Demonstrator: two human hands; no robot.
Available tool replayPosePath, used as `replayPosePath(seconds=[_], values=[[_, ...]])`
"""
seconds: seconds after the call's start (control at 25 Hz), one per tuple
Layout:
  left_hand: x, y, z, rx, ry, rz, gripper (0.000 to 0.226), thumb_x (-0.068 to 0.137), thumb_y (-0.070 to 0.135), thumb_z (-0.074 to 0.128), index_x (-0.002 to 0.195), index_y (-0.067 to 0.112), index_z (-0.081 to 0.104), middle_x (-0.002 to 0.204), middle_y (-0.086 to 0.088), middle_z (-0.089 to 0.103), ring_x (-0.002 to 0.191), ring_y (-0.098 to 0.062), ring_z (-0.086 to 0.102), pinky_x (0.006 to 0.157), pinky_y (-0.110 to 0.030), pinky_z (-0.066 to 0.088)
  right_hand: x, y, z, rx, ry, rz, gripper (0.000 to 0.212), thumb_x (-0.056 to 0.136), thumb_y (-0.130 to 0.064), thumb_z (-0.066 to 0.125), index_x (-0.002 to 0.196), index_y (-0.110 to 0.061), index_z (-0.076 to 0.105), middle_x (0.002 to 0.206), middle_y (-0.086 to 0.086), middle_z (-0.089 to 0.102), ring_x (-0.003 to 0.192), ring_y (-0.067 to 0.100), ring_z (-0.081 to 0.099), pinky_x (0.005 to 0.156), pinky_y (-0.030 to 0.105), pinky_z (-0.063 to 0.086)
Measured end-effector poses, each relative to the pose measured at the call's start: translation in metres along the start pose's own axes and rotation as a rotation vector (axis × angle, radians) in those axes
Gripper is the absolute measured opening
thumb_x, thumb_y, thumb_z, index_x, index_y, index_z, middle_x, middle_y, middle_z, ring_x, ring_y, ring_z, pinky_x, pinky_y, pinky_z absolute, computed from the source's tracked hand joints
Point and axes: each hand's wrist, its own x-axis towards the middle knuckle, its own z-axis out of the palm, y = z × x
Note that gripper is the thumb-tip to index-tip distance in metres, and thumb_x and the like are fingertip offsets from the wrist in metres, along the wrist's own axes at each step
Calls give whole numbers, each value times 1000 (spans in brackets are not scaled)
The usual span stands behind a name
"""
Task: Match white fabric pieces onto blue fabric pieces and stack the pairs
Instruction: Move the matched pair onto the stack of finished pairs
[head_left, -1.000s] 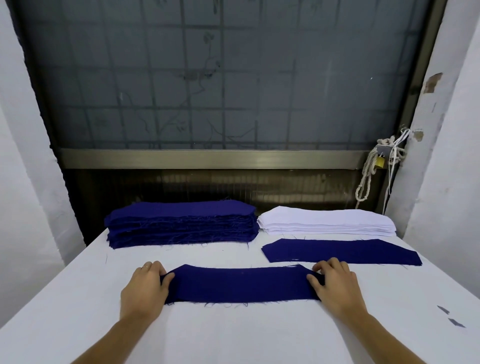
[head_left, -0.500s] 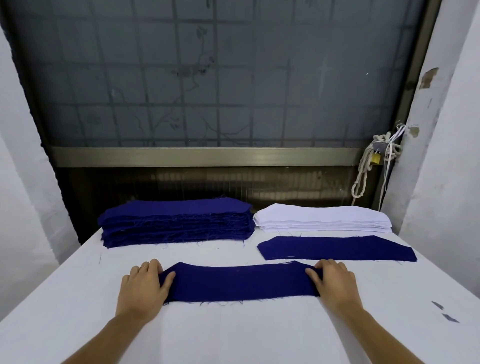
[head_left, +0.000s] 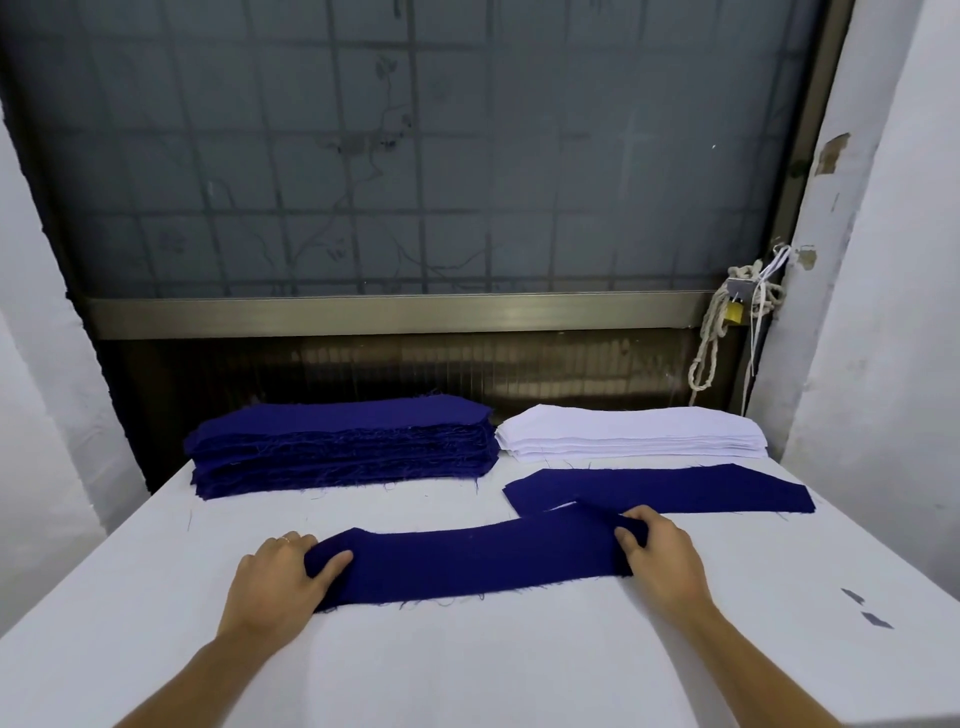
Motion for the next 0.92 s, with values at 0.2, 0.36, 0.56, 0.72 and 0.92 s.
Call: replayPosePath(seconds=[0.2,0.36,0.56,0.72,0.92], values=[[6,0,-2,-433,-86,-135,28,85,41,78,76,21,60,67,3,65,69,-18,63,62,-31,47,2,3,-1,189,126,24,12,99,-19,57,93,-29,60,84,-13,68,79,5,64,65,25,48],[32,37,-2,-664,-76,-116,8,90,19,76,83,19,72,80,4,73,87,-19,68,71,-16,47,20,14,-16,280,198,59,8,98,-16,60,102,-22,65,94,-8,70,91,15,65,74,30,50],[82,126,20,-691,-126,-28,12,99,22,64,91,16,71,87,0,72,79,-19,68,56,-24,51,75,47,-69,172,309,145,16,98,-19,62,112,-13,66,100,0,69,99,26,63,78,38,48],[111,192,47,-642,-122,-9,14,101,29,60,94,18,65,86,-1,69,76,-19,65,62,-31,51,115,83,-99,5,373,221,24,100,-21,57,121,-14,64,112,8,70,104,33,62,82,41,49],[130,239,87,-488,-105,4,19,101,42,57,97,25,62,91,6,67,84,-14,63,74,-36,54,146,126,-109,-137,369,272,27,100,-19,54,123,-11,65,110,17,70,104,39,60,91,47,52]])
